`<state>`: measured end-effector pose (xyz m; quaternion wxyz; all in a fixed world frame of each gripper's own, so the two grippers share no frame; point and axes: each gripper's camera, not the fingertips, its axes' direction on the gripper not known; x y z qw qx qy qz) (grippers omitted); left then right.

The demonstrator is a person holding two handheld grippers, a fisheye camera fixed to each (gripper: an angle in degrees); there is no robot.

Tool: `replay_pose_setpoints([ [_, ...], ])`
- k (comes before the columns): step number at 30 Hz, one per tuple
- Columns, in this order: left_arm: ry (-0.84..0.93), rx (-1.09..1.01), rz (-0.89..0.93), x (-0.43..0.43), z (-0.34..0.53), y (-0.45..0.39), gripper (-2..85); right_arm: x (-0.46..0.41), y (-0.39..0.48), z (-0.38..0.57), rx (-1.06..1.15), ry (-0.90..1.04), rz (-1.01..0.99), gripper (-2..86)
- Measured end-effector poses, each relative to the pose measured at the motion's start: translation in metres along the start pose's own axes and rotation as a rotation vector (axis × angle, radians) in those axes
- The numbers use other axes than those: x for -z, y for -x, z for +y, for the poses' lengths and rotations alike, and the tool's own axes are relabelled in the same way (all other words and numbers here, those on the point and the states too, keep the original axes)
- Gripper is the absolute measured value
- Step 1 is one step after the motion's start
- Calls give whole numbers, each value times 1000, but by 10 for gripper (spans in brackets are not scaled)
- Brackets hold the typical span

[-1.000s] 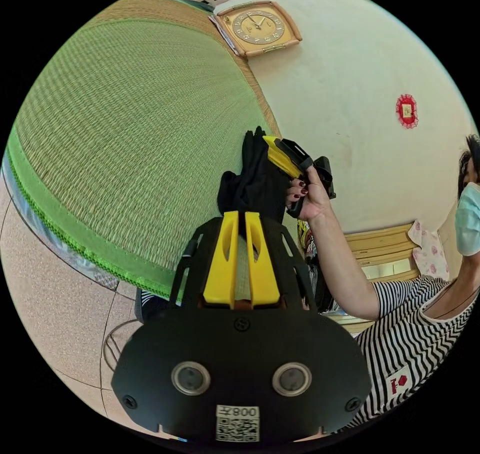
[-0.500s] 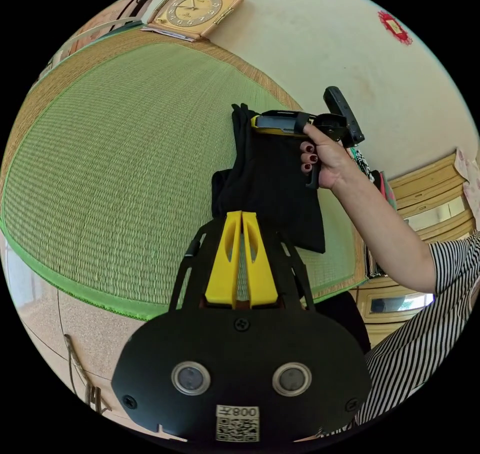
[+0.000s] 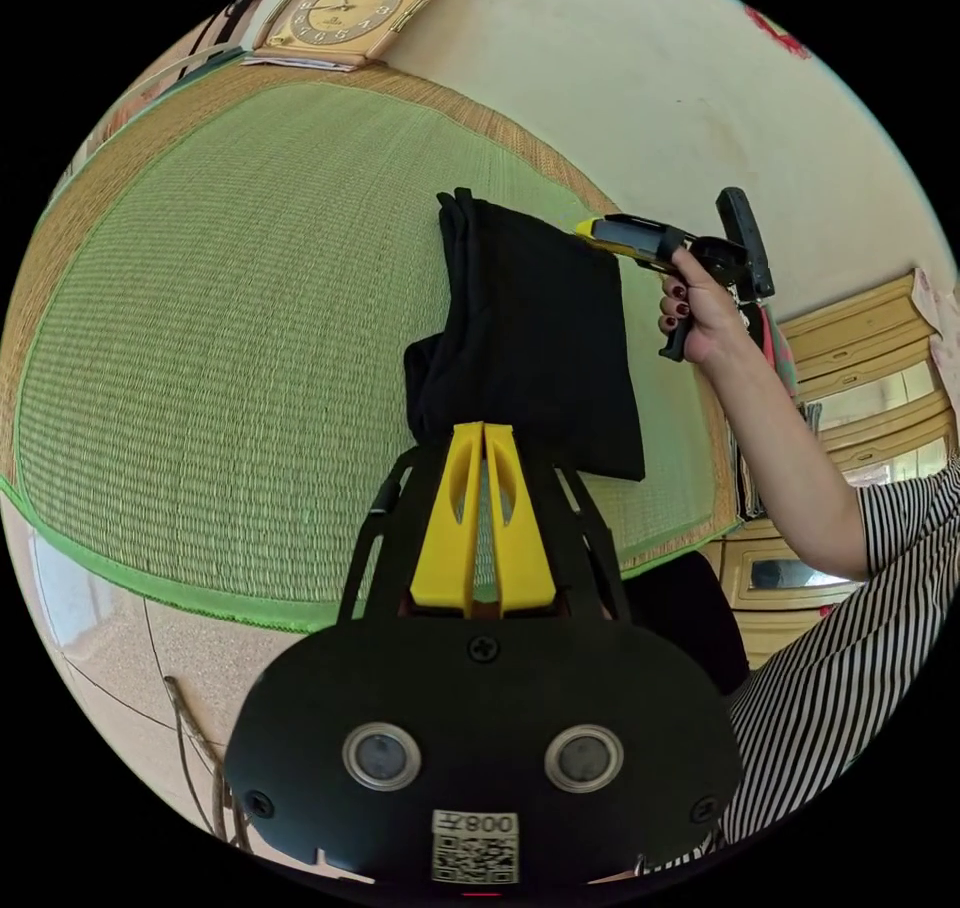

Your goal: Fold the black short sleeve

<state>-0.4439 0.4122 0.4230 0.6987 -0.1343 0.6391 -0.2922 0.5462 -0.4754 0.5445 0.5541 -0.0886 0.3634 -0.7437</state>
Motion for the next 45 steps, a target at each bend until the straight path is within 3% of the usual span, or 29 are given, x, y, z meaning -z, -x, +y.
replay_pose_setpoints([
  [6,29,-34,-31,-5,2,-3,1,-2,-82,7,-203,85,53,1],
  [11,-10,43,36,15,13,4,2,21,-79,-2,-183,111,66,1],
  [19,0,38,103,36,56,-9,6,109,-39,106,-67,52,-108,14],
  [26,128,-11,328,-3,64,-51,24,117,-86,211,-327,120,-350,57],
  [34,157,66,456,-30,60,-66,34,129,-109,200,-390,174,-455,74],
  [45,89,200,445,-2,75,-15,38,151,-121,198,-462,154,-532,40],
])
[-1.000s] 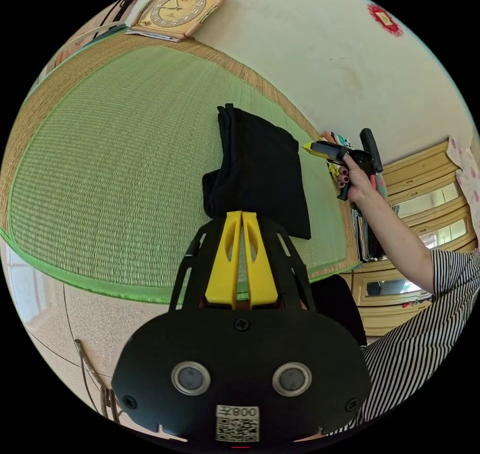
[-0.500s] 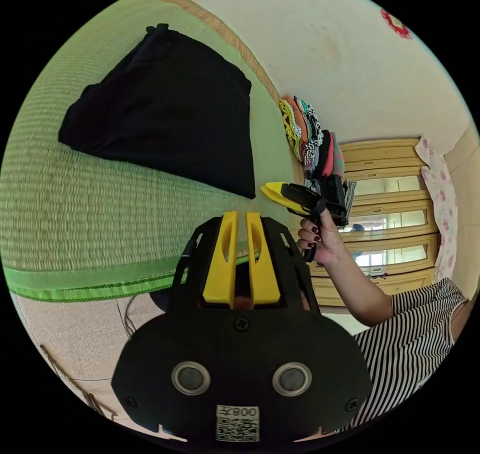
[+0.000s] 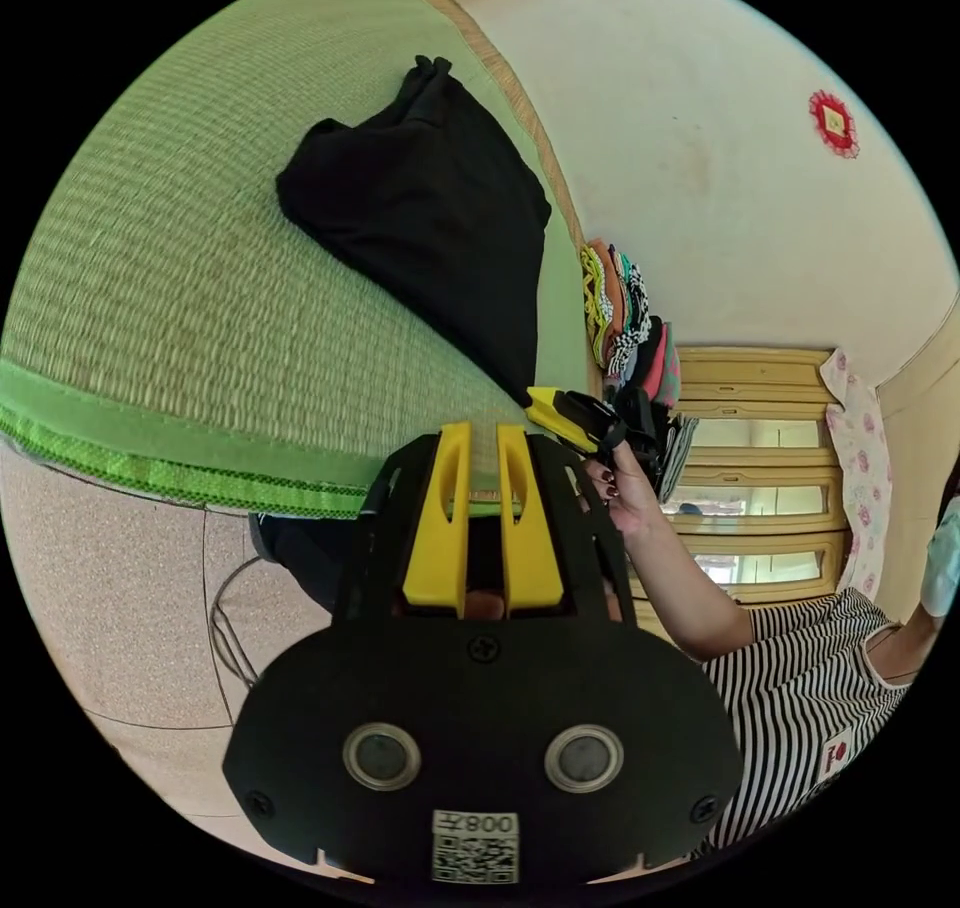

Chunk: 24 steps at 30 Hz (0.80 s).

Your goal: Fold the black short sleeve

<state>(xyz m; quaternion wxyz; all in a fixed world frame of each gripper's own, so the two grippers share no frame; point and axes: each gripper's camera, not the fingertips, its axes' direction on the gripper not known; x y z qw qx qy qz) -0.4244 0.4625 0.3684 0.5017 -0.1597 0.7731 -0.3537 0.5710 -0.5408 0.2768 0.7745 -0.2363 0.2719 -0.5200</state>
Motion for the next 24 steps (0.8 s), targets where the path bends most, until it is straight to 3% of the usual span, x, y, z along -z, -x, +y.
replay_pose_setpoints([
  [13,-120,67,-119,51,-5,32,3,0,37,12,15,-13,7,23],
  [19,-94,40,-89,48,-5,32,15,2,49,19,9,-11,-29,22],
  [24,-175,36,24,55,-4,33,57,1,72,24,23,5,1,21],
])
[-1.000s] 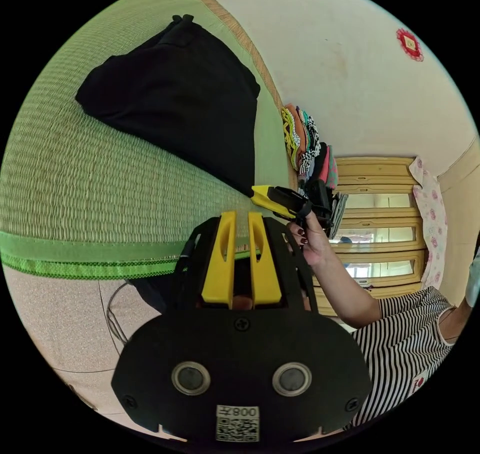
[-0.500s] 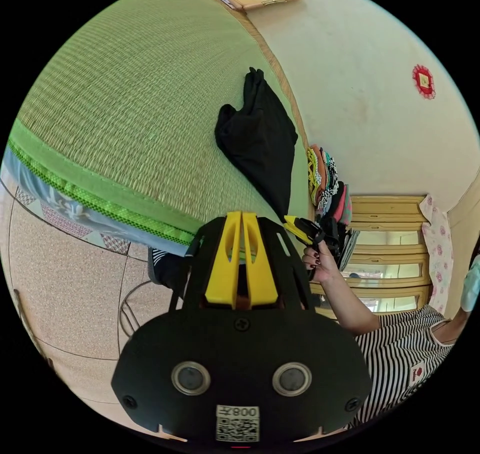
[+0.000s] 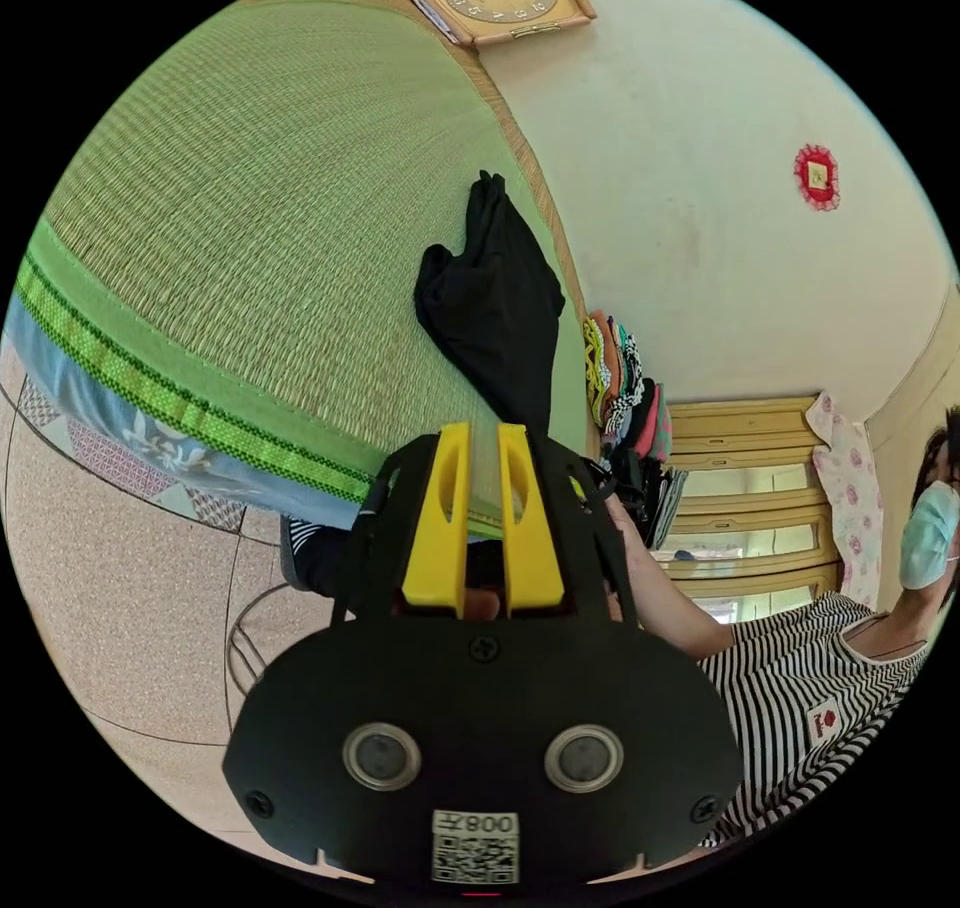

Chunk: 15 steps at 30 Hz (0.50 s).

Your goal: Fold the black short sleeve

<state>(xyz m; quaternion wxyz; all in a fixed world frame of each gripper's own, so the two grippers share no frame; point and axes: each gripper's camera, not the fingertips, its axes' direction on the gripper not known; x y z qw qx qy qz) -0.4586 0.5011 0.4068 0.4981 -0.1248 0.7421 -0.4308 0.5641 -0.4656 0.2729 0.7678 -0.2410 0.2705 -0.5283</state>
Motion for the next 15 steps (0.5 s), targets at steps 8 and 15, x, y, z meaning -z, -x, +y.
replay_pose_setpoints([
  [8,-72,40,-38,-3,-25,7,96,-2,31,10,1,16,4,21],
  [15,-52,44,-63,-28,-39,9,84,-1,60,26,7,14,-59,21],
])
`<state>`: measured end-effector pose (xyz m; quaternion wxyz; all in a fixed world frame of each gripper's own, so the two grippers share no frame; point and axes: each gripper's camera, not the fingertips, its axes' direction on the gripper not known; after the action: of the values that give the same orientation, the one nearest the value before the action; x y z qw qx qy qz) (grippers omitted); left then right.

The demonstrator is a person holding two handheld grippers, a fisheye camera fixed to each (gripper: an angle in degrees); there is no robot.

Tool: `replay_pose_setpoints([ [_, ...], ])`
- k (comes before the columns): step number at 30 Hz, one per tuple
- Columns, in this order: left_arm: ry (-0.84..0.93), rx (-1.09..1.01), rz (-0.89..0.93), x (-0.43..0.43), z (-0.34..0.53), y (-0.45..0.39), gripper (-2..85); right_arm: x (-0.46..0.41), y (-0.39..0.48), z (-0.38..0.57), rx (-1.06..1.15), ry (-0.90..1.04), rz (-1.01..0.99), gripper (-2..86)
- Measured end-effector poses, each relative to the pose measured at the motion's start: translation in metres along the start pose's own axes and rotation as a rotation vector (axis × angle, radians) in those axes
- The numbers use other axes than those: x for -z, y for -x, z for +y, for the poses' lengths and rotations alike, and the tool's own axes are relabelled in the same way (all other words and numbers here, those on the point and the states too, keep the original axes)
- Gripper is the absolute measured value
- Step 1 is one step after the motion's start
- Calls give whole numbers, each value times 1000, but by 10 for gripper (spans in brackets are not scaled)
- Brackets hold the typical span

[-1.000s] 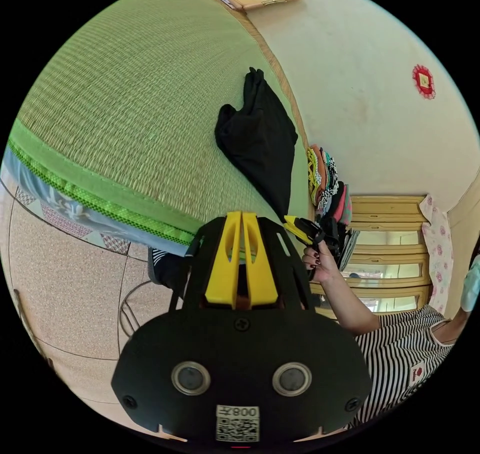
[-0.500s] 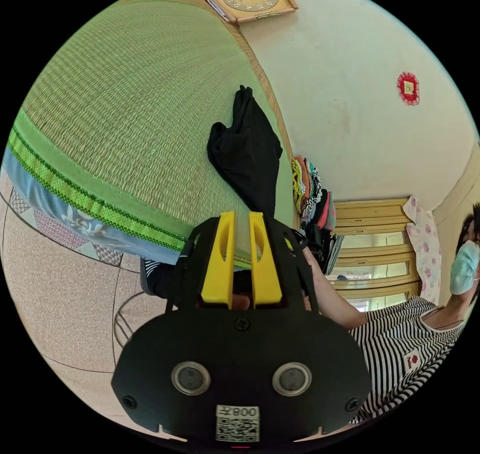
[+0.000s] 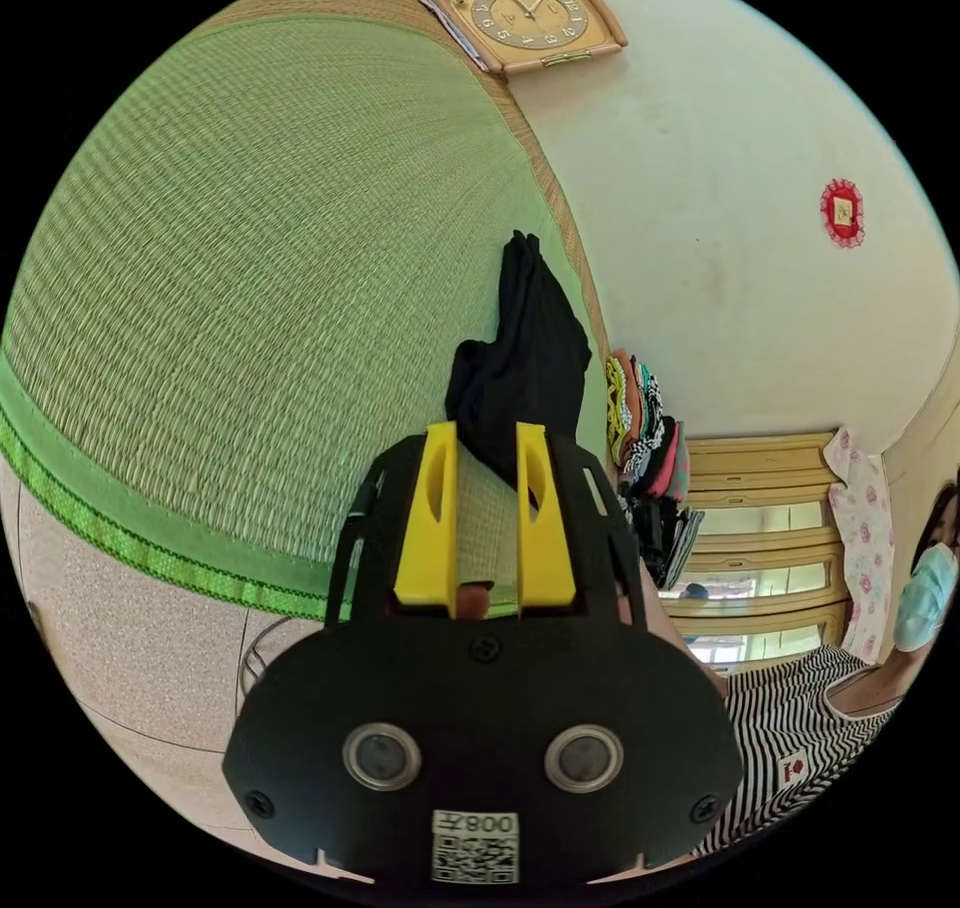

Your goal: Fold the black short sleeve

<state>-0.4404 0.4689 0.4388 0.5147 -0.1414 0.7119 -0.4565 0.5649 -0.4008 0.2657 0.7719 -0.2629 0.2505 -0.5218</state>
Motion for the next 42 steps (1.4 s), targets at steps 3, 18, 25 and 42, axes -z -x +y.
replay_pose_setpoints([
  [3,15,1,-2,-14,-3,0,68,-2,14,7,9,1,-12,21],
  [18,-12,-34,209,-26,21,-37,23,30,126,47,130,-92,-95,20],
  [25,-46,-132,360,-24,42,-95,21,91,206,78,256,-190,-158,19],
  [42,141,-302,530,-95,155,-159,19,183,286,310,310,-400,-229,17],
])
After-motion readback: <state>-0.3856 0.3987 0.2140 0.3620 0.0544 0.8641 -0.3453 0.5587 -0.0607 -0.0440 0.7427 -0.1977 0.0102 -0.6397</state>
